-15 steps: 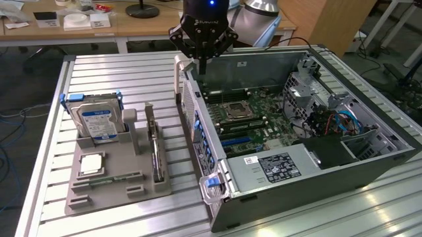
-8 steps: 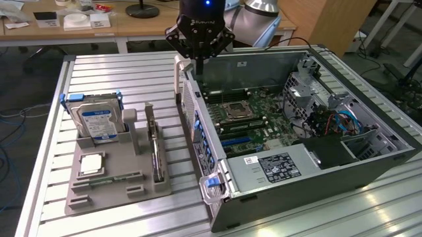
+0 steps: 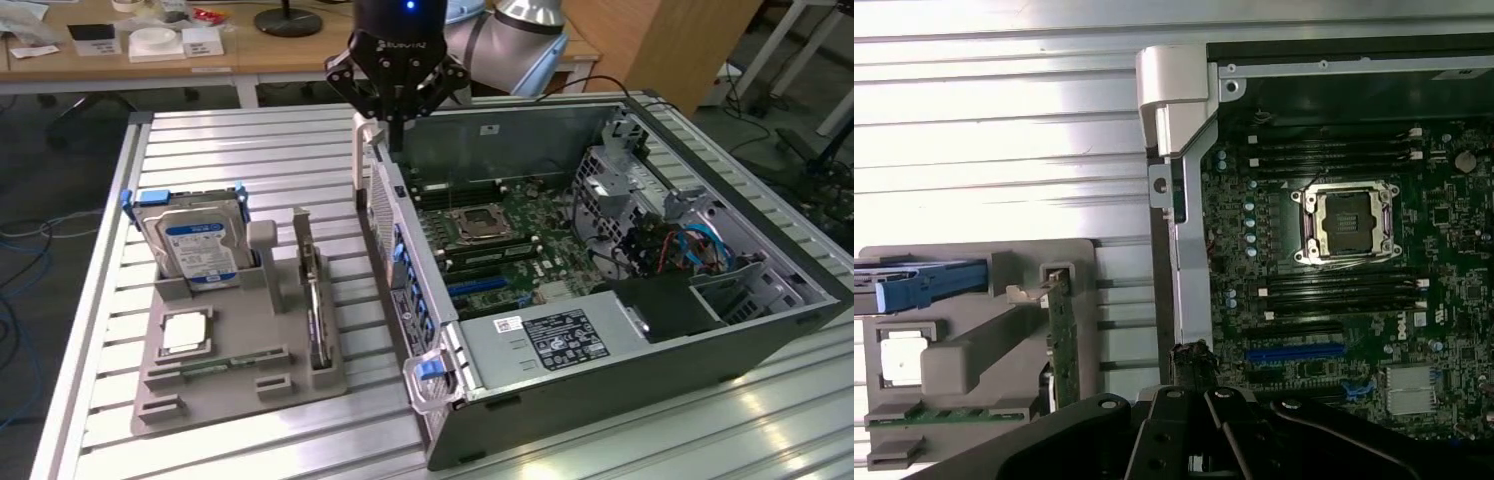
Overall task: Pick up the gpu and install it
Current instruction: 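Reach for the gpu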
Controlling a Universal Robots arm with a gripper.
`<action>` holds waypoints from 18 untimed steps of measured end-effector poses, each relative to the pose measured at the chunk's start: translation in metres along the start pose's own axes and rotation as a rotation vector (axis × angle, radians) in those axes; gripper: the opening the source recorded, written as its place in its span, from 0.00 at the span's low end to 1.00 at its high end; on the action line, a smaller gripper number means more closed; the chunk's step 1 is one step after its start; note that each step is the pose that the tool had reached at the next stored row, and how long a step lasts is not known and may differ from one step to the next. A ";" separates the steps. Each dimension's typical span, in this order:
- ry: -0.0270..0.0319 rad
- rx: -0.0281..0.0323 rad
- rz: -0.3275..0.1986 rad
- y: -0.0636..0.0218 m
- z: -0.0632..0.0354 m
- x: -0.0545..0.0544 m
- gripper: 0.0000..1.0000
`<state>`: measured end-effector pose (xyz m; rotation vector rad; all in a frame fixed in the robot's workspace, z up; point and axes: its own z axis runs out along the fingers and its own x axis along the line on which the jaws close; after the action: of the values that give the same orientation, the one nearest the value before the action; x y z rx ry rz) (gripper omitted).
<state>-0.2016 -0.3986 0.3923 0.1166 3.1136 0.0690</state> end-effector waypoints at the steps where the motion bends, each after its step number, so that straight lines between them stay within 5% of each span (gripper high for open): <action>1: 0.0000 0.0000 0.000 0.0000 0.0000 0.000 0.11; 18: 0.0000 0.0001 0.000 -0.0010 -0.0002 0.014 0.11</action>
<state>-0.2158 -0.3986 0.3922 0.1167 3.1137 0.0689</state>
